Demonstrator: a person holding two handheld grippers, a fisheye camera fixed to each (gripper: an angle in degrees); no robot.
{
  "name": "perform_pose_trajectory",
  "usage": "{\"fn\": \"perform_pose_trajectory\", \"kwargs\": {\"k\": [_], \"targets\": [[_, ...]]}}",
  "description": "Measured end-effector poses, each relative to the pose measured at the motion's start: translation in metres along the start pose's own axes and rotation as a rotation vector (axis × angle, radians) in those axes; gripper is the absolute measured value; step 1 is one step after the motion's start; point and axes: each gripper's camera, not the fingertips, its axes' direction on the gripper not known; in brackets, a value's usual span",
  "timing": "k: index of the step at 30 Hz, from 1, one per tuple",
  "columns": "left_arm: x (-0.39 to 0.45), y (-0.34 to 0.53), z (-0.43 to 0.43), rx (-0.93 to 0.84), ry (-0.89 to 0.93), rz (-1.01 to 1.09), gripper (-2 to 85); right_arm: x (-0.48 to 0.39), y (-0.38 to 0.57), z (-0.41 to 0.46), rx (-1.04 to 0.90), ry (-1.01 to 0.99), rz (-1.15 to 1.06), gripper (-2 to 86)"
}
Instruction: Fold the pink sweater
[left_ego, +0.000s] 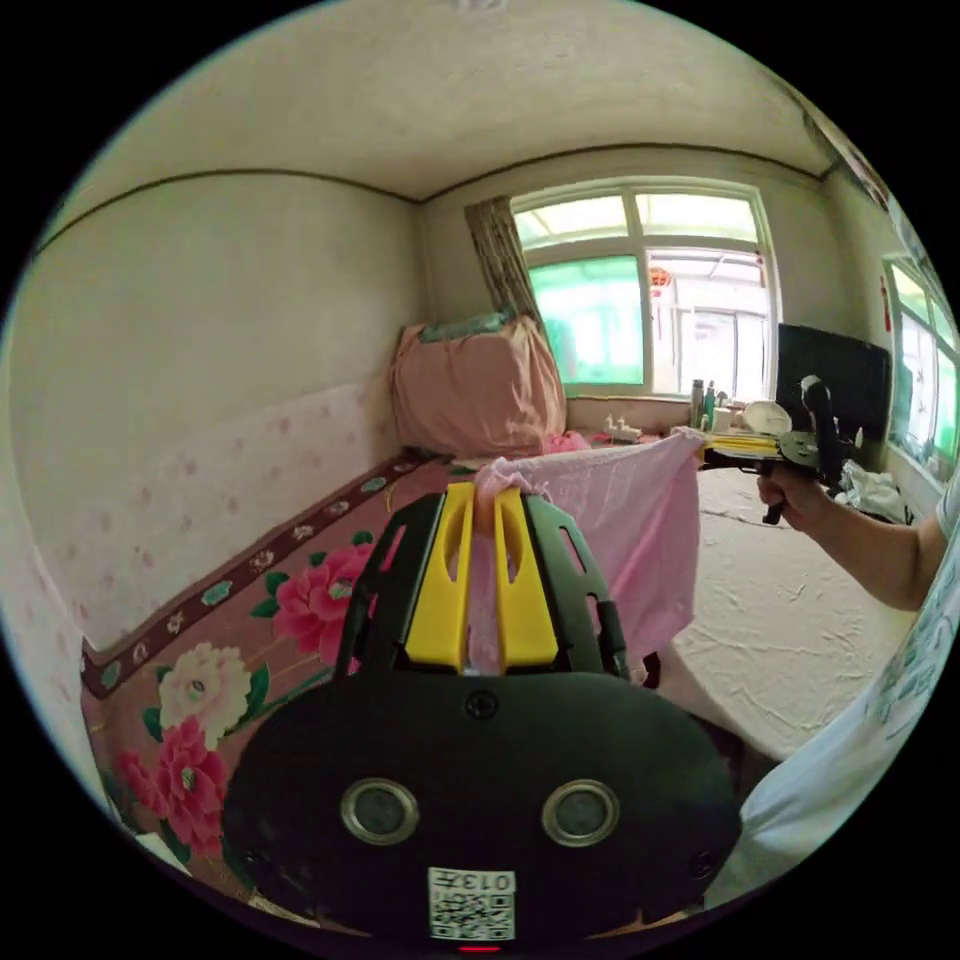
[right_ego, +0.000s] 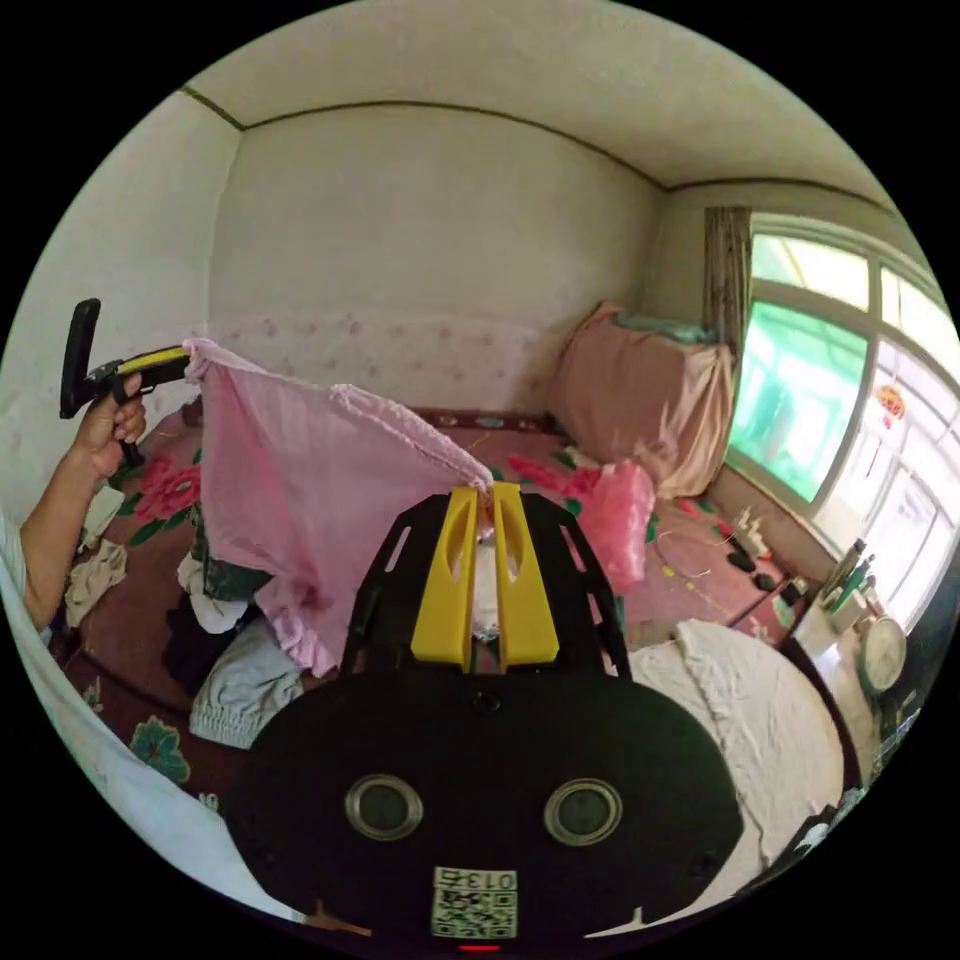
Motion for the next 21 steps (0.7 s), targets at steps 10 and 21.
{"fn": "perform_pose_trajectory", "kwargs": {"k": [10, 21], "targets": [[0.115, -0.068, -0.198, 0.448, 0.270, 0.212, 1.1, -0.022, -0.057, -0.239, 0.369, 0.508, -0.044, 2.1], [0.339, -0.077, -0.308, 0.561, 0.957, 0.499, 1.1, -0.088, -0.005, -0.446, 0.355, 1.116, 0.194, 2.3]]}}
